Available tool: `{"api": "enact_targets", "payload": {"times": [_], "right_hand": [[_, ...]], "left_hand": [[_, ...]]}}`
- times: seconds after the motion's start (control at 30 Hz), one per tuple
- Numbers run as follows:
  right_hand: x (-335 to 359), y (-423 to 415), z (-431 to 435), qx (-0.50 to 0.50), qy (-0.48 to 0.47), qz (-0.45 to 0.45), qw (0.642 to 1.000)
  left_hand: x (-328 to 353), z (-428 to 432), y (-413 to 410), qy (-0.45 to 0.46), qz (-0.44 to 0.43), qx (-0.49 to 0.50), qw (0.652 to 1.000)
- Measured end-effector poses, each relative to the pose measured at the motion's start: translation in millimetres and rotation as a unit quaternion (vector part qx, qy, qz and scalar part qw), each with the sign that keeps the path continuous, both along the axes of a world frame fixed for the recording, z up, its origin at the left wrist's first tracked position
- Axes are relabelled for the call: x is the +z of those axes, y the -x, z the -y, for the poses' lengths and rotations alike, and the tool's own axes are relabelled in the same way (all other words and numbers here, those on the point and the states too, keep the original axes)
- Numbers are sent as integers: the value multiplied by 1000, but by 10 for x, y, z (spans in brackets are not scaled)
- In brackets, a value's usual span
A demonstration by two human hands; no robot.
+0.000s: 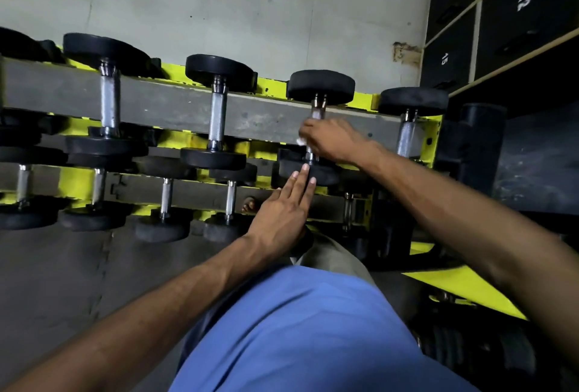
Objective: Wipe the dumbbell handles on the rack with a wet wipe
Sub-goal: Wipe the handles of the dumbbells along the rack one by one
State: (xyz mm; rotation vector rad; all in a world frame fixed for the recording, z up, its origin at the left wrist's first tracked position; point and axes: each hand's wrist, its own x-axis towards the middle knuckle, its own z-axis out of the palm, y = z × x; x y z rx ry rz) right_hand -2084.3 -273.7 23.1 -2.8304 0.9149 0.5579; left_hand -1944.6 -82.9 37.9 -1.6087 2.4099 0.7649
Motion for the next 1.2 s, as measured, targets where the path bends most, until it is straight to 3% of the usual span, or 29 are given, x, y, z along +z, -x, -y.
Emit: {"api": "enact_targets", "payload": {"times": [0.07, 0.2, 0.37, 0.53, 0.67, 0.73, 0.93, 1.0, 1.07, 1.2], "right_hand": [[106, -137, 67, 38, -16, -56, 998], [277, -221, 244, -87, 39, -31, 995], [216, -422, -26, 18, -74, -166, 983], [353, -524, 150, -18, 42, -190, 981], [262, -535, -84, -28, -69, -175, 982], [207, -474, -166, -40, -114, -148, 982], [150, -4, -148, -50, -80, 81, 992], [18, 157, -236, -99, -54, 145, 983], [-158, 291, -314, -219, -72, 185, 955], [-437, 428, -383, -440, -193, 232, 846]], "left_hand": [[9, -22, 43, -2, -1, 16, 1000], [28, -74, 106, -5, 4, 42, 999], [29, -107, 202, -10, 24, 73, 997], [22, -105, 318, -5, 55, 96, 994], [92, -123, 420, -16, 82, 110, 990], [134, -125, 455, -23, 94, 115, 989], [182, -114, 501, -45, 95, 142, 984], [186, -118, 514, -51, 87, 149, 984], [194, -121, 544, -52, 81, 154, 983], [260, -139, 577, -50, 84, 156, 983]]}}
